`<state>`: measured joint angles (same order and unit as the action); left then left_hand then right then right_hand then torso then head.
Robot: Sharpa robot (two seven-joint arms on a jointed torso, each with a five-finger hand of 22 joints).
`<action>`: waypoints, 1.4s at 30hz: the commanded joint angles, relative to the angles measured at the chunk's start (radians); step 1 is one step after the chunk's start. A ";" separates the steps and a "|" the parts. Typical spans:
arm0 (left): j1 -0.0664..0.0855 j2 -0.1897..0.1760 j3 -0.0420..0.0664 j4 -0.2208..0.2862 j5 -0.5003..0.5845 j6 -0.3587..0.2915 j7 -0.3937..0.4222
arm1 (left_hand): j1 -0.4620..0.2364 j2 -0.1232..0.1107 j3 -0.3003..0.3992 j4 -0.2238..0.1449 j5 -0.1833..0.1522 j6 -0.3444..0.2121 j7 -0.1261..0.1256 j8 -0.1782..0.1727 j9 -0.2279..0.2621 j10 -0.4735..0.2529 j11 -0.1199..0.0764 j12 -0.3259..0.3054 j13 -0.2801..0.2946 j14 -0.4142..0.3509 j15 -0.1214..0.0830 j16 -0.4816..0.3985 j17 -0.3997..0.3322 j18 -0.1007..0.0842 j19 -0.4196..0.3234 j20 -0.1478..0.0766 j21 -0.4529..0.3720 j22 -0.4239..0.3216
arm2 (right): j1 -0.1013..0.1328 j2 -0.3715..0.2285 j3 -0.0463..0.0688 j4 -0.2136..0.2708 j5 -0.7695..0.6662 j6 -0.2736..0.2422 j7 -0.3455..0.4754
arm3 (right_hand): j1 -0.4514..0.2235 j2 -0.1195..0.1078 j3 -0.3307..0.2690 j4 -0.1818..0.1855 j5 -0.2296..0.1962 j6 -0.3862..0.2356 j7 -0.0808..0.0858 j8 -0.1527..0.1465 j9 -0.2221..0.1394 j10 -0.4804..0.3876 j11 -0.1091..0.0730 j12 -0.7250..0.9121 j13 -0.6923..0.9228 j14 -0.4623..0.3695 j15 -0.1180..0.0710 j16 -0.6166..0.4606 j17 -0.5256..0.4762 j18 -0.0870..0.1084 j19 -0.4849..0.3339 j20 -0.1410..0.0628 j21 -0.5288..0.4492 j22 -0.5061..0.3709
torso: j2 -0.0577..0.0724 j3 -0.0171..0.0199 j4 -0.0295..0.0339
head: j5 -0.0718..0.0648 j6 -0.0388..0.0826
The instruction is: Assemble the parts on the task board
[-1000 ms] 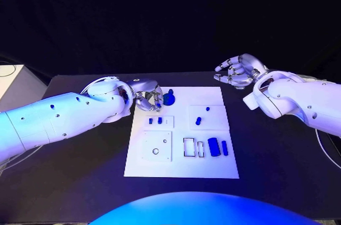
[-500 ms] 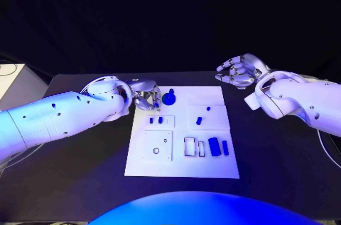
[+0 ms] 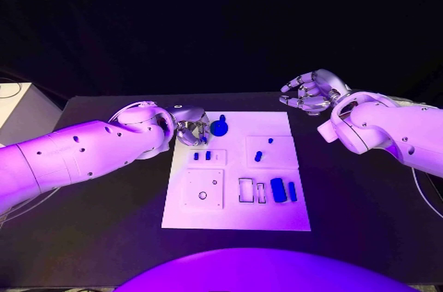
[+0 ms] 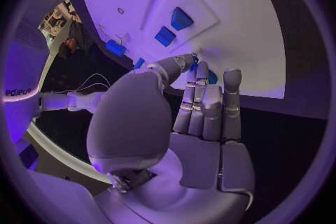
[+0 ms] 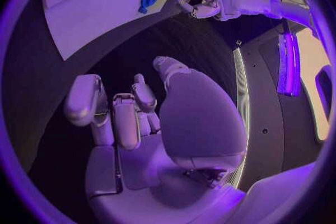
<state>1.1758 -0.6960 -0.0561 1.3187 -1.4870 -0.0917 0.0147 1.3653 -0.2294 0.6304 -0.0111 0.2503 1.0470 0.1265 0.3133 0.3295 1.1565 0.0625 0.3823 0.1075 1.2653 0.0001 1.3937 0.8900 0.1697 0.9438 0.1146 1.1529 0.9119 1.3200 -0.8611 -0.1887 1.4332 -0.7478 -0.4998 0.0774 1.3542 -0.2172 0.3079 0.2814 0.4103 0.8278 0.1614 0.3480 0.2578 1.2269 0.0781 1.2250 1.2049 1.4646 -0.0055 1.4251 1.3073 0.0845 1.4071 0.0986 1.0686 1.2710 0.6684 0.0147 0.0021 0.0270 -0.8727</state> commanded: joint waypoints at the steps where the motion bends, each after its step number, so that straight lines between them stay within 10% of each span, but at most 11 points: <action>1: -0.001 0.004 -0.001 0.000 -0.013 0.027 -0.007 | 0.003 0.006 -0.003 -0.003 -0.002 0.007 0.002 0.004 0.001 0.006 0.001 -0.007 0.002 0.006 0.003 0.004 -0.001 -0.003 0.005 -0.003 0.003 -0.001 | 0.000 0.000 0.000 0.002 -0.006 0.008 0.008 | -0.004 -0.001 0.006 -0.002 0.007 -0.005 0.001 0.006 -0.001 0.004 -0.002 0.002 0.001 0.040 0.003 -0.003 0.043 0.014 -0.006 0.000 0.001 0.001 | 0.000 -0.0008 0.0005 | -0.001 0.000; 42: -0.008 0.016 -0.006 -0.004 -0.013 0.029 -0.001 | 0.005 0.007 -0.012 -0.009 -0.003 0.017 -0.002 0.002 0.005 0.023 -0.004 -0.011 0.010 0.010 -0.001 0.008 0.006 -0.003 0.006 -0.005 0.004 0.000 | 0.000 0.003 0.000 0.000 -0.006 0.011 0.009 | -0.006 -0.003 0.010 -0.003 0.008 -0.005 0.000 0.008 -0.002 0.006 -0.003 0.002 -0.002 0.040 0.002 -0.005 0.043 0.014 -0.005 -0.001 -0.003 0.000 | 0.000 0.0001 0.0004 | -0.003 0.000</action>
<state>1.1714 -0.6835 -0.0598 1.3119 -1.4970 -0.0691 0.0068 1.3699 -0.2279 0.6221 -0.0194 0.2474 1.0595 0.1248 0.3140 0.3345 1.1711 0.0591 0.3739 0.1158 1.2671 -0.0017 1.3973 0.8945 0.1697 0.9471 0.1110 1.1528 0.9112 1.3200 -0.8591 -0.1890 1.4321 -0.7481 -0.4996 0.0774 1.3542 -0.2172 0.3121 0.2772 0.4163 0.8278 0.1614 0.3523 0.2568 1.2269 0.0781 1.2250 1.2035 1.4646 -0.0055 1.4251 1.3077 0.0845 1.4071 0.0986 1.0686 1.2707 0.6683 0.0150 0.0021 0.0240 -0.8728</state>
